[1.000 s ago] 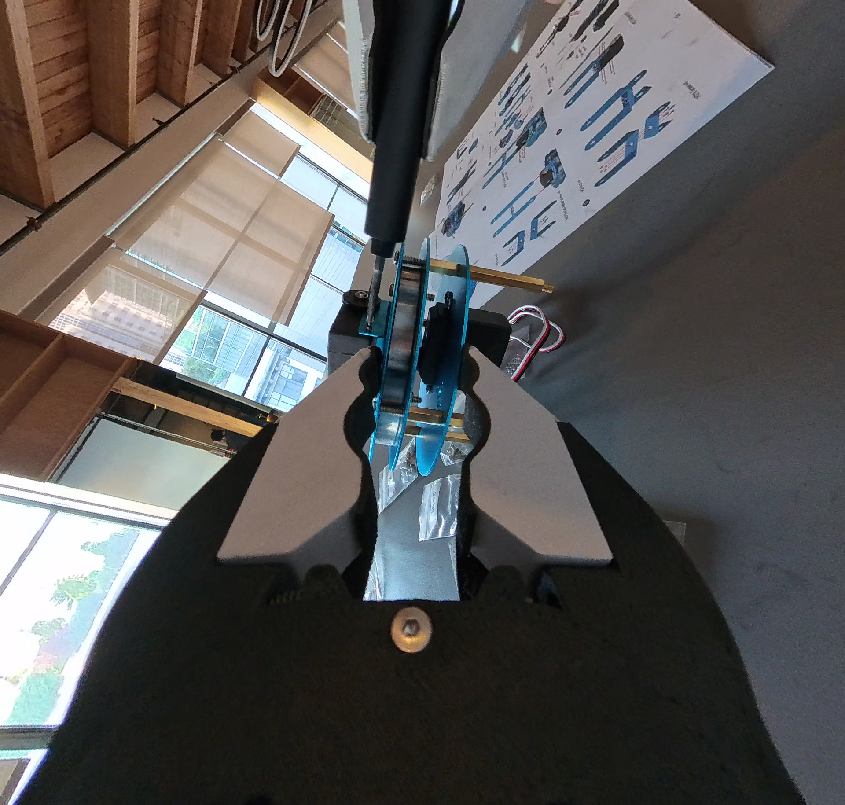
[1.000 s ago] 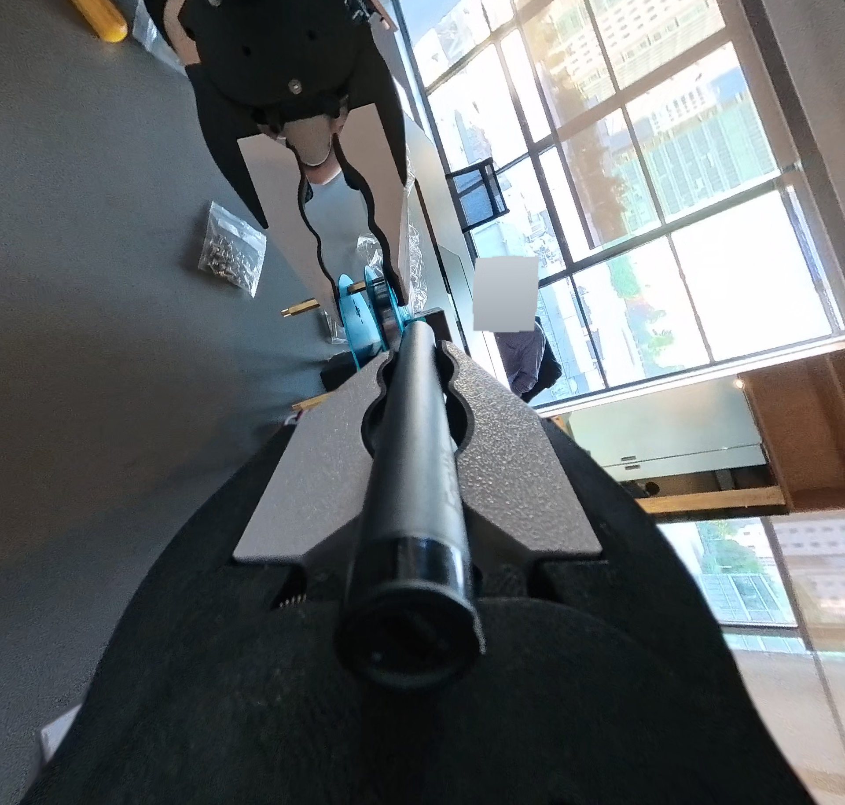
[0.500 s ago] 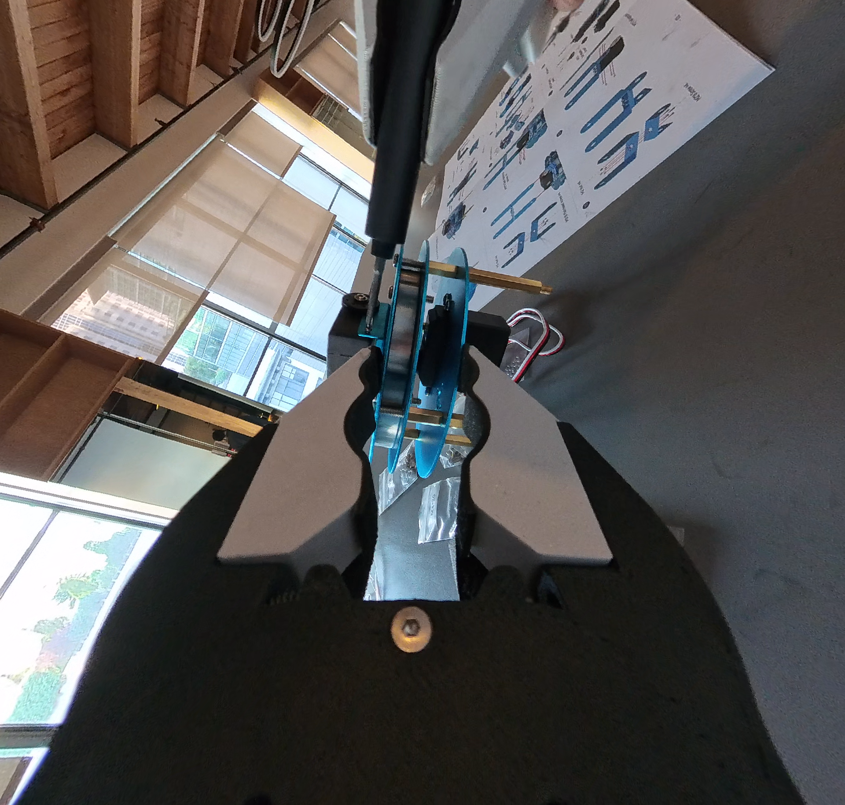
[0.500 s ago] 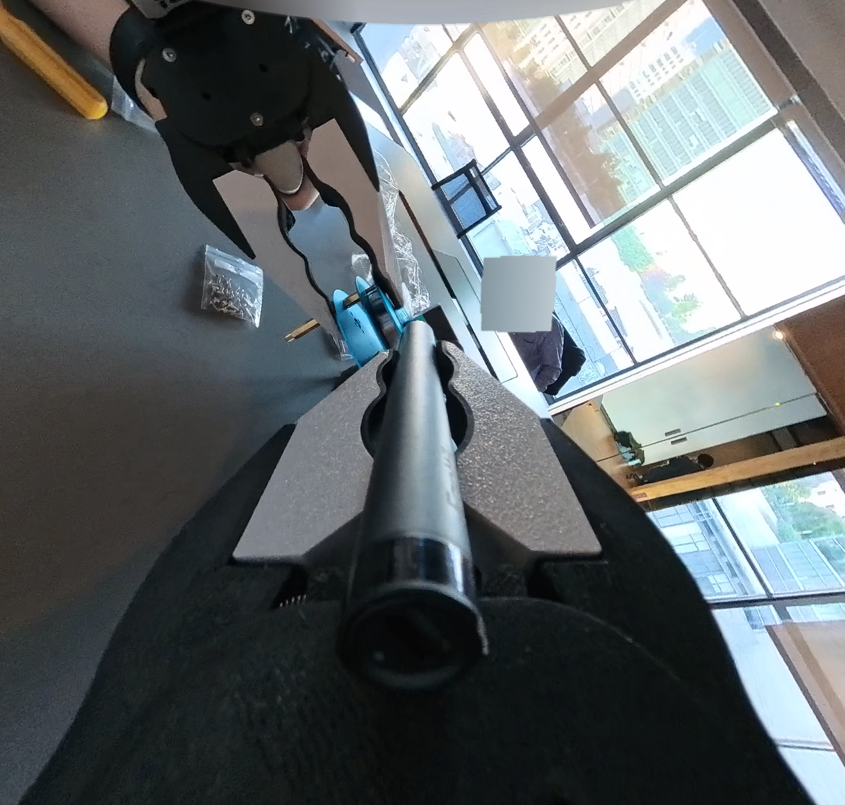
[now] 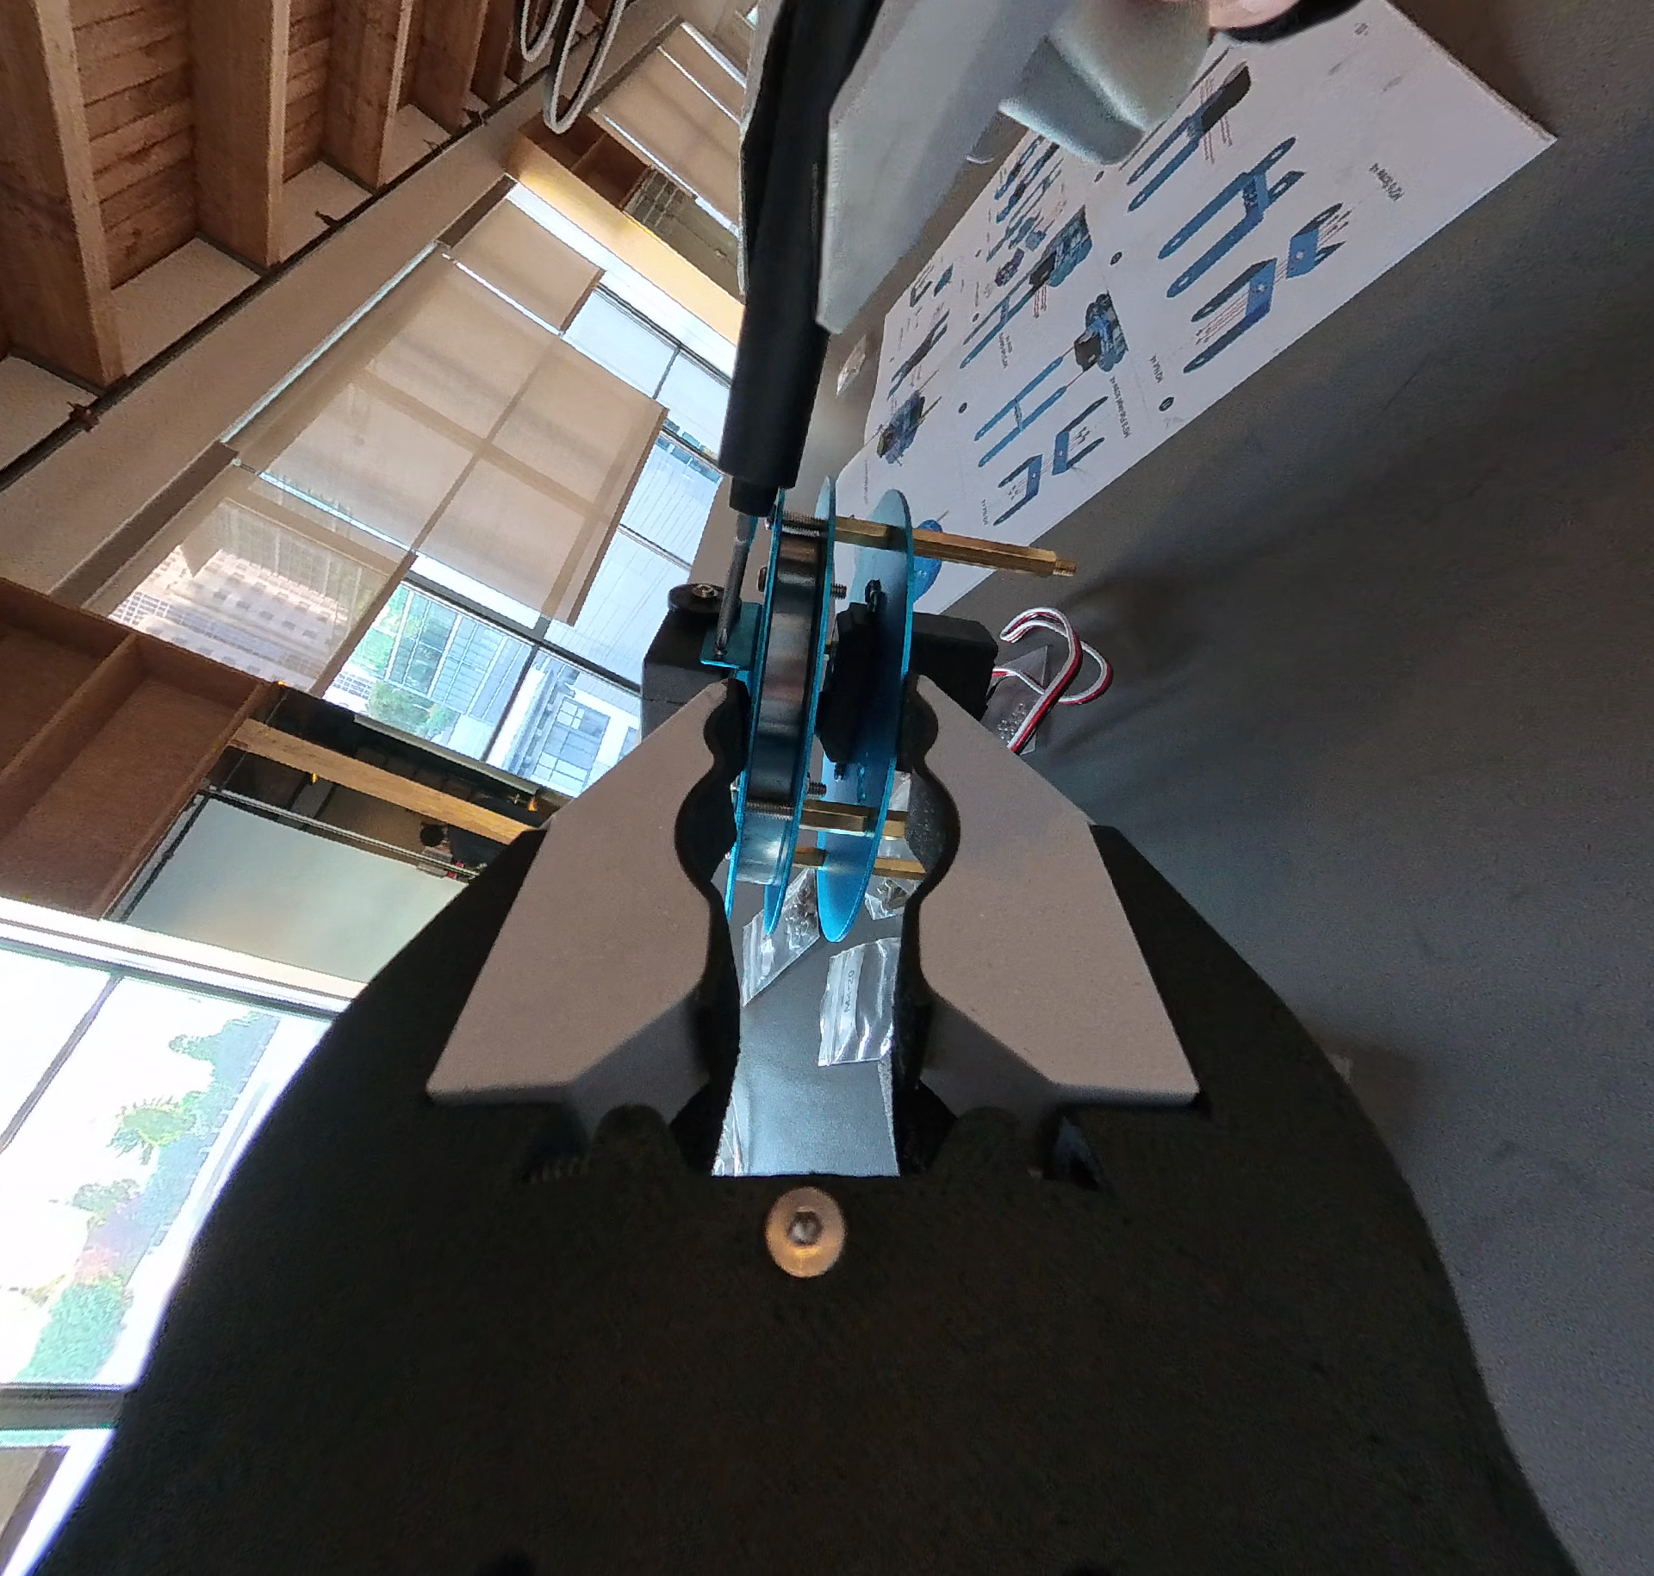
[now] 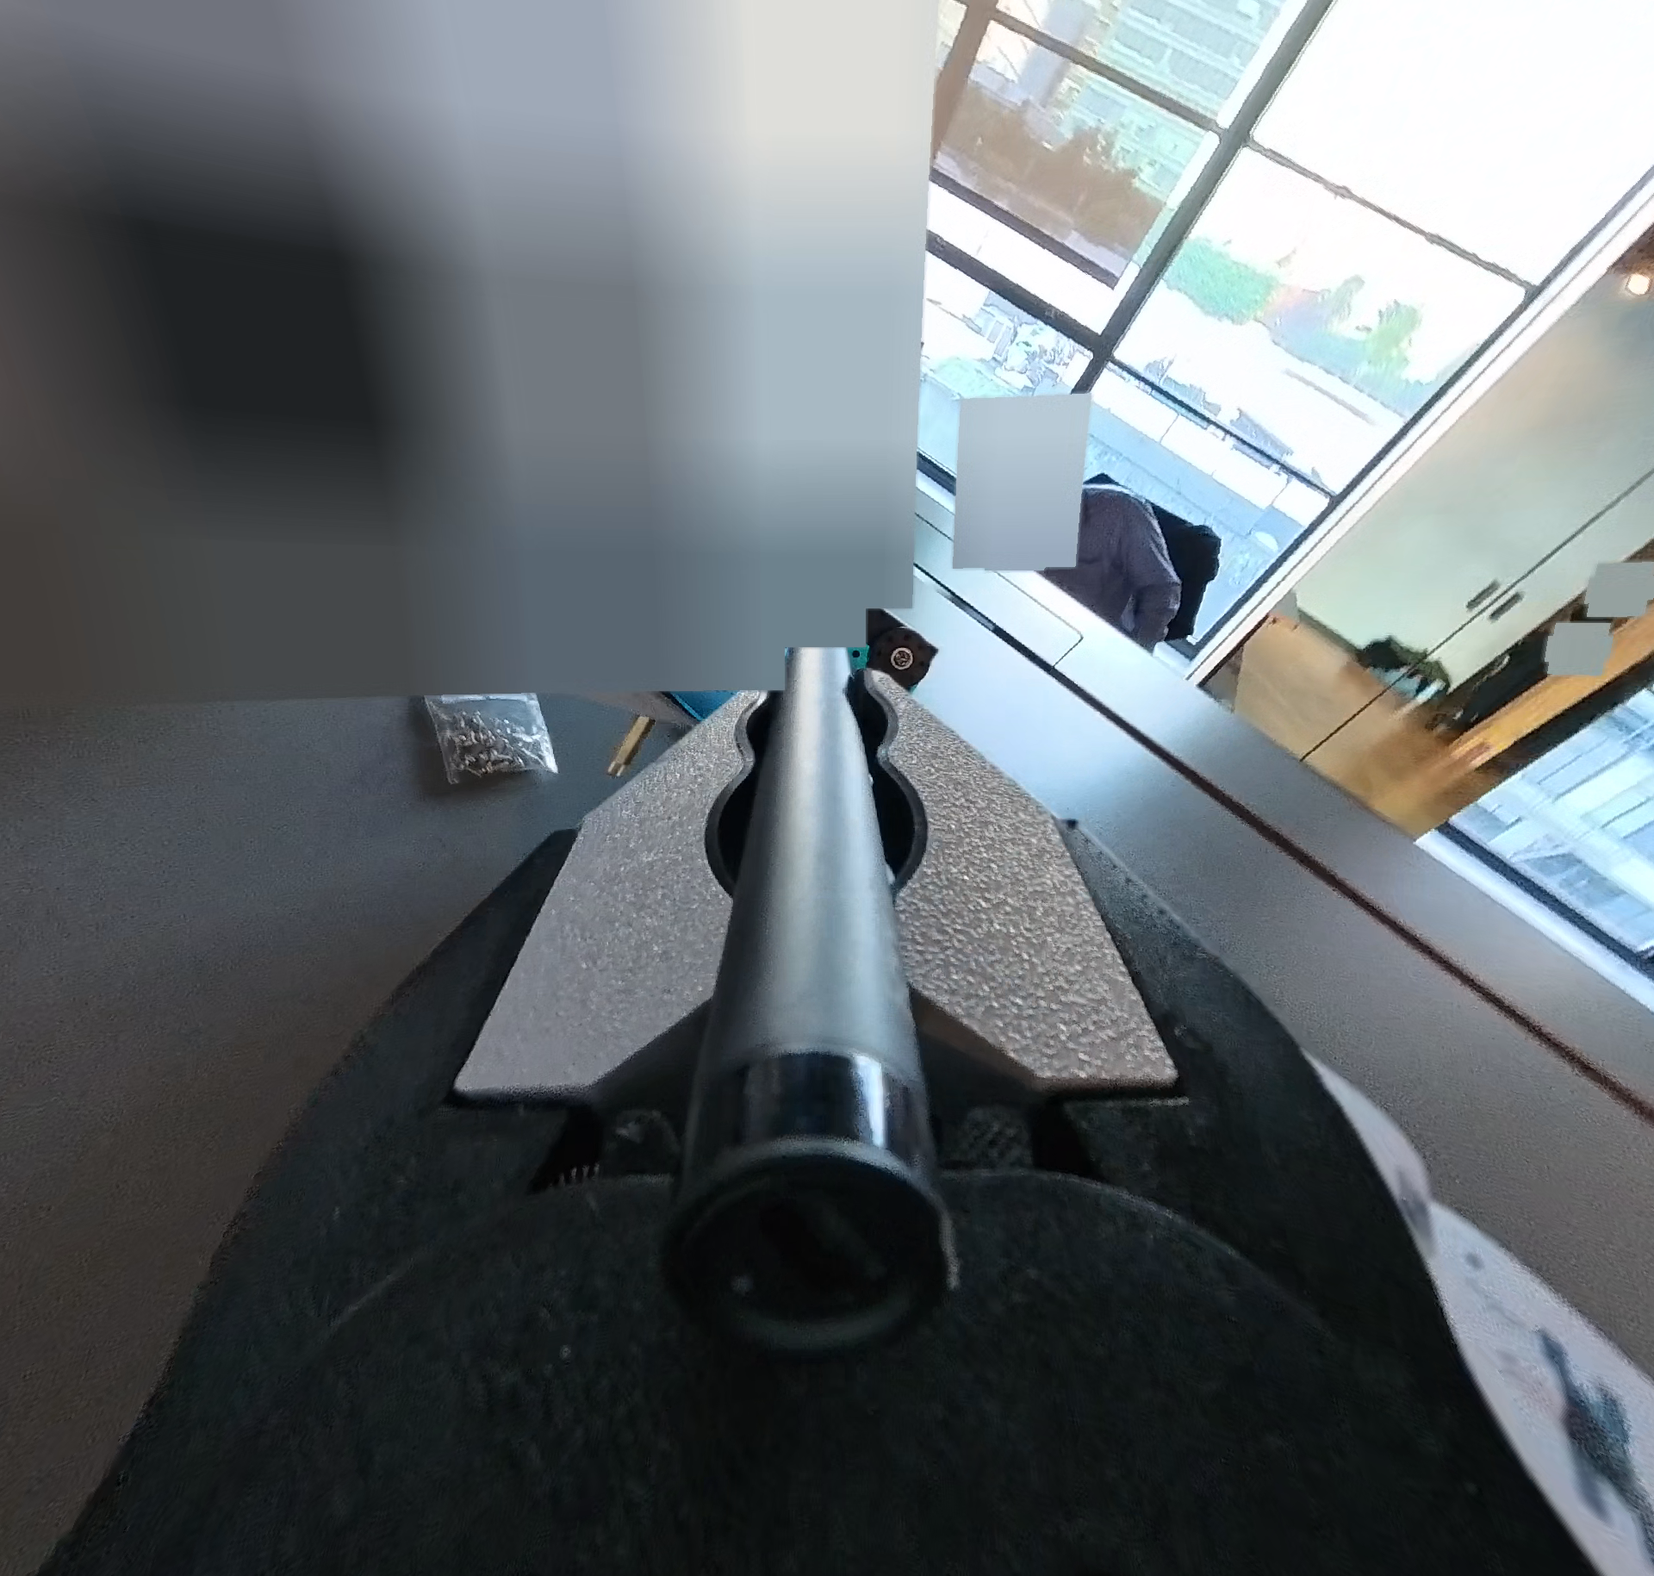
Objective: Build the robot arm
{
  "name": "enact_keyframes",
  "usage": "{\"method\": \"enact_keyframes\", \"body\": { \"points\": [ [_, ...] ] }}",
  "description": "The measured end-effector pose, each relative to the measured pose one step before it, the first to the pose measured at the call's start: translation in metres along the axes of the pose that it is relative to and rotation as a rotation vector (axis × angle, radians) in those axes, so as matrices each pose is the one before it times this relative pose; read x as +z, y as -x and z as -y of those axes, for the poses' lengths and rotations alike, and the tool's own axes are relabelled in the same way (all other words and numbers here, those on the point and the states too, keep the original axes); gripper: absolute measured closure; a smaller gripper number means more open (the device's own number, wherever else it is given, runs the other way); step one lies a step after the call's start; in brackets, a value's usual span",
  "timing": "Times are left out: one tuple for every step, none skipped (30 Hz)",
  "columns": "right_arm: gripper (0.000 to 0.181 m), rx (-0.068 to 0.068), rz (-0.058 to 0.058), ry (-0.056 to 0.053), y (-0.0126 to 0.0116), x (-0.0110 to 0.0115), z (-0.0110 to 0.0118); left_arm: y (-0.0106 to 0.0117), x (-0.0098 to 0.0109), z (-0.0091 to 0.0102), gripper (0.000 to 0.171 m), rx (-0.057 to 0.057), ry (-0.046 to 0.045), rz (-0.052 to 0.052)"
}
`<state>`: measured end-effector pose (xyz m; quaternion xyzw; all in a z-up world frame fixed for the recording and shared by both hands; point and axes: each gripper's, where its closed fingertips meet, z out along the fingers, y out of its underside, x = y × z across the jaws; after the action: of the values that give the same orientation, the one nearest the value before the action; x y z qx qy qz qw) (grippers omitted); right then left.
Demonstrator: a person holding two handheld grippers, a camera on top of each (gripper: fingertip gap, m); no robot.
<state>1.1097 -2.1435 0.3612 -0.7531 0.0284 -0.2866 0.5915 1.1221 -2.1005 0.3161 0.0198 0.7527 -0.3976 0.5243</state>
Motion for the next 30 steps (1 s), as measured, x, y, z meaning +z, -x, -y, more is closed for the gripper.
{"method": "enact_keyframes", "body": {
  "points": [
    [0.165,0.0312,-0.0057,0.002,-0.00022,-0.00039,-0.00013,-0.00034,0.00009,0.00016,0.139,0.0036,0.00064,0.0004],
    [0.165,0.0276,-0.005,0.0024,-0.00018,-0.00048,-0.00017,-0.00038,0.00016,0.00025,0.139,0.002,0.00049,0.0012],
    [0.165,0.0308,-0.0053,0.0019,-0.00032,-0.0004,-0.00007,-0.00025,0.00012,0.00026,0.139,0.0026,0.00084,0.0012],
    [0.165,0.032,-0.0059,0.0,-0.00041,-0.00027,-0.00031,-0.00013,0.00024,0.00018,0.139,0.0018,0.00118,0.0012],
    [0.165,0.0346,-0.0057,-0.0015,-0.0004,-0.00035,-0.00024,-0.00016,0.00016,0.00021,0.139,-0.0002,0.00036,0.001],
    [0.165,0.0333,-0.0065,-0.0039,-0.00048,-0.00009,-0.0004,0.00001,0.00026,0.00011,0.139,-0.0014,0.00084,0.0016],
    [0.164,0.0313,-0.007,-0.006,-0.00023,0.00001,-0.00045,0.00011,0.0002,-0.00001,0.139,-0.0001,0.0017,0.0017],
    [0.165,0.0328,-0.007,-0.0079,-0.00025,0.00014,-0.00047,0.00023,0.0001,-0.00004,0.139,-0.001,0.00045,0.0004],
    [0.165,0.0312,-0.0066,-0.0076,-0.00024,0.00008,-0.00055,0.00025,0.0001,-0.0001,0.139,-0.005,-0.00038,-0.0001],
    [0.165,0.0297,-0.0066,-0.0062,-0.00044,0.00018,-0.00037,-0.00002,0.00015,0.00007,0.139,-0.0024,-0.00033,-0.0007],
    [0.165,0.0292,-0.0071,-0.0064,-0.00055,0.00005,-0.0002,0.00013,0.00011,0.00011,0.139,-0.0007,0.00021,0.0018],
    [0.164,0.0269,-0.0057,-0.0074,-0.00018,0.00015,-0.00019,0.0001,0.00019,-0.00004,0.139,-0.0027,0.00108,0.0014],
    [0.164,0.0223,-0.008,-0.0049,-0.00039,-0.00023,-0.0001,-0.00008,0.00007,0.00006,0.139,-0.003,0.00059,-0.0003],
    [0.165,0.0261,-0.0075,-0.0006,-0.00022,-0.00023,-0.00025,0.00003,0.0002,0.00008,0.139,-0.0013,-0.00078,-0.0003],
    [0.165,0.027,-0.0059,0.0025,-0.00018,-0.0001,-0.00013,-0.00011,0.00004,0.00015,0.139,-0.0014,-0.0007,0.0011],
    [0.164,0.0175,-0.0052,0.0033,0.00018,-0.00004,-0.00003,-0.00007,-0.00001,0.00005,0.139,0.0007,0.0009,0.0018],
    [0.165,0.0148,-0.0051,0.0058,0.00027,-0.00005,-0.00007,-0.0001,0.00011,0.00007,0.139,0.0036,0.00044,0.0016],
    [0.165,0.0203,-0.0048,0.0068,0.00018,0.0001,0.00014,0.00014,-0.00007,-0.00004,0.139,0.0011,-0.0007,0.0016],
    [0.164,0.0268,-0.0029,0.0057,0.00012,0.00024,0.00029,-0.00001,-0.00018,-0.00004,0.139,0.0001,0.00051,0.0011],
    [0.164,0.0255,-0.0017,0.0046,-0.00007,0.00029,0.00021,0.00013,-0.00006,-0.00011,0.139,-0.0012,0.00079,0.0015],
    [0.164,0.0277,-0.0016,0.0041,-0.00032,0.00026,0.00017,0.00011,0.00001,-0.00004,0.139,-0.0045,-0.00009,0.0019],
    [0.164,0.0301,-0.0019,0.0022,-0.0004,0.00019,0.00021,0.00021,0.0001,-0.00003,0.139,-0.0012,0.00127,0.0018],
    [0.164,0.0291,-0.0021,0.0,-0.00028,0.00031,0.00003,0.00022,0.00012,-0.00001,0.139,0.0003,0.00023,0.0014],
    [0.164,0.031,-0.0025,-0.0016,-0.00051,0.00015,-0.00007,0.00016,0.00011,0.0,0.139,-0.0036,-0.00122,0.0012],
    [0.164,0.0294,-0.0033,-0.0032,-0.00049,0.00006,-0.00007,0.00003,-0.00009,-0.00003,0.139,-0.0003,0.001,0.0009],
    [0.165,0.0279,-0.0043,-0.0029,-0.00059,-0.00007,-0.00011,-0.00007,0.00011,0.00001,0.139,0.0015,0.00186,0.0017],
    [0.164,0.0259,-0.0038,-0.0029,-0.00022,-0.00001,0.00002,-0.00008,-0.00001,0.00014,0.139,0.0016,0.00066,0.0025],
    [0.164,0.0165,-0.0036,-0.001,-0.00009,-0.00005,-0.00014,-0.00001,-0.0001,0.00012,0.139,0.0029,-0.00067,0.0014],
    [0.164,0.0132,-0.0045,-0.0011,-0.00025,-0.00008,-0.0002,-0.00013,0.00005,0.0001,0.139,0.0008,-0.00073,0.0004],
    [0.164,0.0157,-0.0044,-0.002,-0.00014,-0.00022,-0.00017,-0.00011,0.00011,0.00008,0.139,0.0002,-0.0005,0.0]
  ]
}}
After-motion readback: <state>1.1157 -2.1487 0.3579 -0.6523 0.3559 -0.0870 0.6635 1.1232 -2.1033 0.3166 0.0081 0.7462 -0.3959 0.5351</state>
